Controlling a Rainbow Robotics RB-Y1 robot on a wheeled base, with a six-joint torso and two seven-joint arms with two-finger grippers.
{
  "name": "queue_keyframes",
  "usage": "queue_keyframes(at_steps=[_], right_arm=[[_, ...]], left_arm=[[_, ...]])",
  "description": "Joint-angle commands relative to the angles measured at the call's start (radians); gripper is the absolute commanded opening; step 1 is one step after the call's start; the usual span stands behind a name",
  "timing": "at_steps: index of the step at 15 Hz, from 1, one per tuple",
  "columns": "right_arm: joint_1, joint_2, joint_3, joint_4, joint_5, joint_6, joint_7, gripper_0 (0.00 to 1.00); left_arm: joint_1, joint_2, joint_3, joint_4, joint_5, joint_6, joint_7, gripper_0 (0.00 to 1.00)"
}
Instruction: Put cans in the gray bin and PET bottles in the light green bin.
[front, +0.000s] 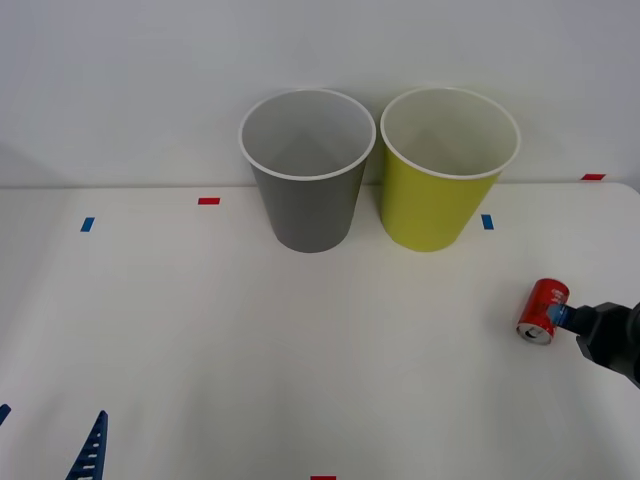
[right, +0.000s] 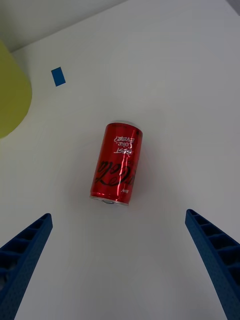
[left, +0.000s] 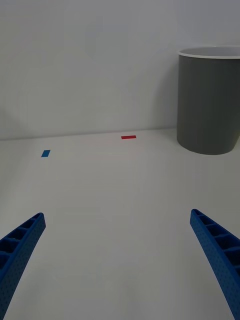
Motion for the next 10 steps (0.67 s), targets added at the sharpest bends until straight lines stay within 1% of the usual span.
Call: queue_keyframes(at_steps=[1, 2, 5, 7, 10], right_arm=[[-0.135, -0.011, -0.066, 0.124, -0.133, 0.103, 0.005, 0.92], [-0.162, -0.018, -0.080, 0.165, -0.170, 0.107, 0.005, 0.92], [-0.234, -0.085, -0.088, 0.291, -0.243, 0.107, 0.005, 0.93], [-0.285, -0.111, -0.072, 0.372, -0.268, 0.107, -0.002, 0.92], [-0.362, -0.156, -0.034, 0.515, -0.349, 0.107, -0.005, 0.92]], left_arm=[[0.000, 0.000, 0.000, 0.000, 0.000, 0.000, 0.000, 1.00], [0.000, 0.000, 0.000, 0.000, 0.000, 0.000, 0.000, 1.00], [0.000, 0.000, 0.000, 0.000, 0.000, 0.000, 0.000, 1.00], [0.000, 0.000, 0.000, 0.000, 0.000, 0.000, 0.000, 1.00], [0.000, 0.000, 0.000, 0.000, 0.000, 0.000, 0.000, 1.00]])
